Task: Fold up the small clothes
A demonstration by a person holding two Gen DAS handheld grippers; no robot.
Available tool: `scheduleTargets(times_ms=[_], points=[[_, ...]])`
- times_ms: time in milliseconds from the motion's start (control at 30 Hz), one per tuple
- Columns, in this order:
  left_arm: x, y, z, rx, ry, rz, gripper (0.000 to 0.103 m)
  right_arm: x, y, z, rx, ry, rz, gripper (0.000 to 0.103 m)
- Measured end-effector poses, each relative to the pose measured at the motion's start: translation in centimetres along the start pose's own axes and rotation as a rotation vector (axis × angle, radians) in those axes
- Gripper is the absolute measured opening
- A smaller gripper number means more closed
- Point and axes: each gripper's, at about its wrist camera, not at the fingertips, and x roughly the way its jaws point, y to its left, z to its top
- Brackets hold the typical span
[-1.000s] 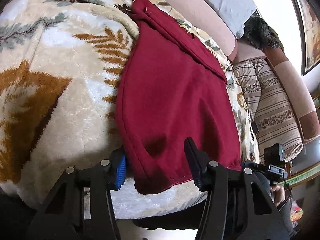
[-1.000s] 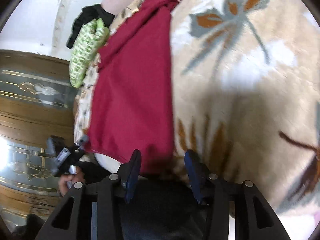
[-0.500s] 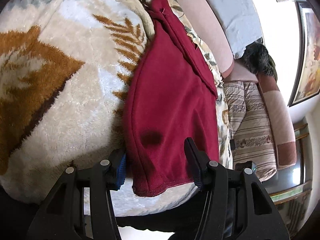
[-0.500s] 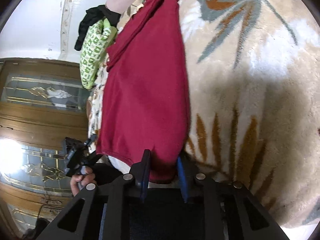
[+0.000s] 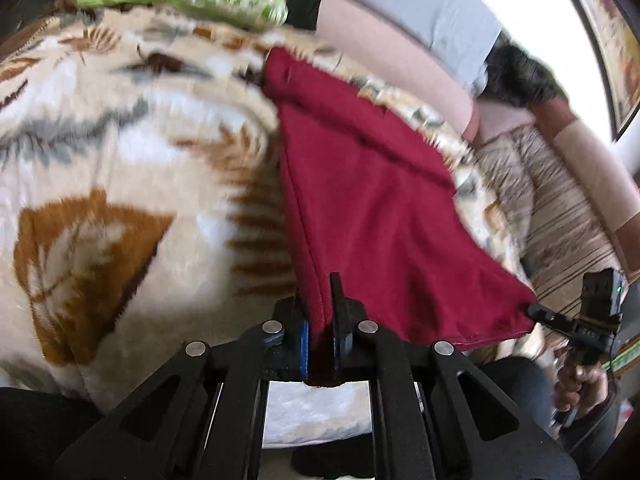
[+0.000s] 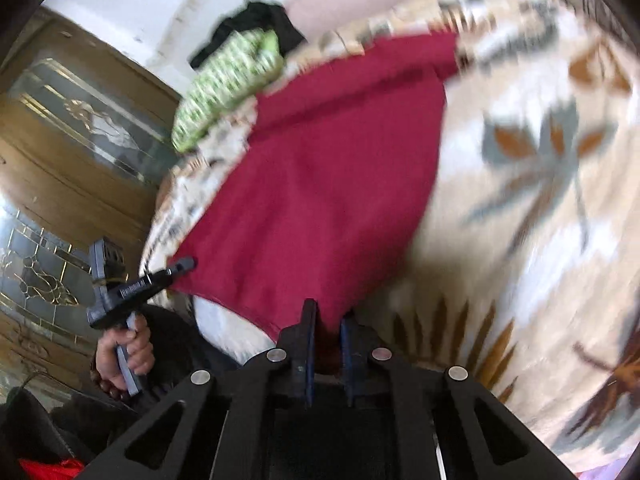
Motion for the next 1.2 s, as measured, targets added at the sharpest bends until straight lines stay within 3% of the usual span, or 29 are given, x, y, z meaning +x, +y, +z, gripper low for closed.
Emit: scheduleTargets(times_ms=[67,200,333,567,633,700,800,867,967,1067,1200], points=[[-0.8,0.0,0.8,-0.049,-0.024,-0.032,0.006,-1.4,1.0,0.8,-0.022,-0.072,-0.016,0.010],[-0.6,-0.2,2.3,-0.300,-0.007,-0.201,0.006,-3.2,1.5,2.0,-0.022,-0.195,-0.094,0.010],[-0.2,-4.0,4.8,-0.182,-0.065,-0.158,0.006,-3.8,0.9,3.4,0.065,-0.296,-0.153,0.010],[2.9,-2.8,9.5,-0.258,-0.123,-0.159,0.006,-3.6,0.9,7.7,0.090,-0.373,-0.241,0.010],[3.7,-2.3,9.1,-0.255,-0.111,-0.148,0.006,-2.6,0.3,8.3,0.105,-0.304,-0.209,0.010],[4.2,-1.7,7.6,-0.236,-0.080,-0.133,0.006,-1.2,-0.2,7.8,0.094,-0.180,-0.192,0.010],[4.7,-0.3,5.2,-0.272,-0.022,-0.136,0.006,1.8,-3.0,5.1,0.135,0.086,-0.118,0.021],[4.4,-0.1,4.5,-0.285,-0.016,-0.158,0.006,3.1,-5.4,2.7,0.232,0.200,-0.044,0.031],[4.2,-0.9,4.2,-0.226,-0.020,-0.109,0.006,4.2,-8.1,0.4,0.365,0.275,0.068,0.031],[4.7,-1.2,3.9,-0.220,-0.006,-0.098,0.007,4.9,-9.8,-1.0,0.474,0.294,0.167,0.032],[5.6,-0.8,3.5,-0.237,0.033,-0.086,0.007,6.1,-8.9,-1.8,0.461,0.367,0.226,0.041]])
